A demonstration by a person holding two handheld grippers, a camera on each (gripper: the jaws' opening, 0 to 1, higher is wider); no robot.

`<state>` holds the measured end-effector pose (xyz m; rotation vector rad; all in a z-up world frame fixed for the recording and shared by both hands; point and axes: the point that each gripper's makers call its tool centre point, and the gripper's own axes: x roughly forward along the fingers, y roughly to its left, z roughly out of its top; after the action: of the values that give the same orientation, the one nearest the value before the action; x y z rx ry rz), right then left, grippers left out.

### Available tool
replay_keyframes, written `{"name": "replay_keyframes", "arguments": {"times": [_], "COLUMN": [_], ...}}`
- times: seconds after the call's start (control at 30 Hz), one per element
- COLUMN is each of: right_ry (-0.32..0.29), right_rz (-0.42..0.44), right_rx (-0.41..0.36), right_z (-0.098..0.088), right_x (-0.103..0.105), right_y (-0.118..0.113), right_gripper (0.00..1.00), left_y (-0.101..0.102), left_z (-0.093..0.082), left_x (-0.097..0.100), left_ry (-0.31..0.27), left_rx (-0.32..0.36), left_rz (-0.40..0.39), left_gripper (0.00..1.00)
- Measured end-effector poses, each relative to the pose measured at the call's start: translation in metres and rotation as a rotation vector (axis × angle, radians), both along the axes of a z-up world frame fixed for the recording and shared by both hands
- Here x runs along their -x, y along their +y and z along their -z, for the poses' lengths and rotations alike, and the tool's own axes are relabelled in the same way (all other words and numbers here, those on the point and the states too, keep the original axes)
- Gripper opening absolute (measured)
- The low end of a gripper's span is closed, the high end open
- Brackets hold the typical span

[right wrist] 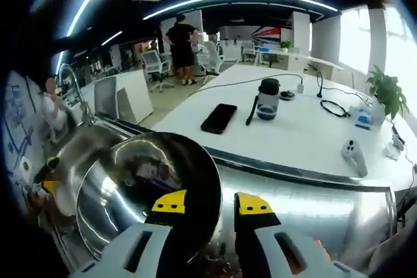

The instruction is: Pick up bowl with dirty water move over sink pour dirty water into sink return bowl to place

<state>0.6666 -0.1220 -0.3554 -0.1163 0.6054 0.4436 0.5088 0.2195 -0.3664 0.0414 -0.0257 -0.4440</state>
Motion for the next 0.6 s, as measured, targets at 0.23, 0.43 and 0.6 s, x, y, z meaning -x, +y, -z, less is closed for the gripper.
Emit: {"name": "replay_keyframes", "arguments": {"times": [0.23, 0.43, 0.6], "right_ry": [-0.051, -0.066, -0.099], "right_rz": [-0.035, -0.028, -0.058], "right_rx": [-0.079, -0.118, -0.096], "right_z": [-0.004, -0.003, -0.003], "right_x": [0.007, 0.011, 0.013], "right_y": [0.004, -0.001, -0.002], "right_gripper": [0.32, 0.32, 0.38], "left_y": [0.0, 0.0, 0.005], "left_z": [-0.002, 0.0, 0.0], "left_x": [0.0, -0.002, -0.004], "left_ry": [-0.006, -0.005, -0.003], "left_rx": [0.013, -0.01, 0.0], "left_rz": [0.004, -0.01, -0.023], "left_gripper": [0.44, 0.44, 0.44]}}
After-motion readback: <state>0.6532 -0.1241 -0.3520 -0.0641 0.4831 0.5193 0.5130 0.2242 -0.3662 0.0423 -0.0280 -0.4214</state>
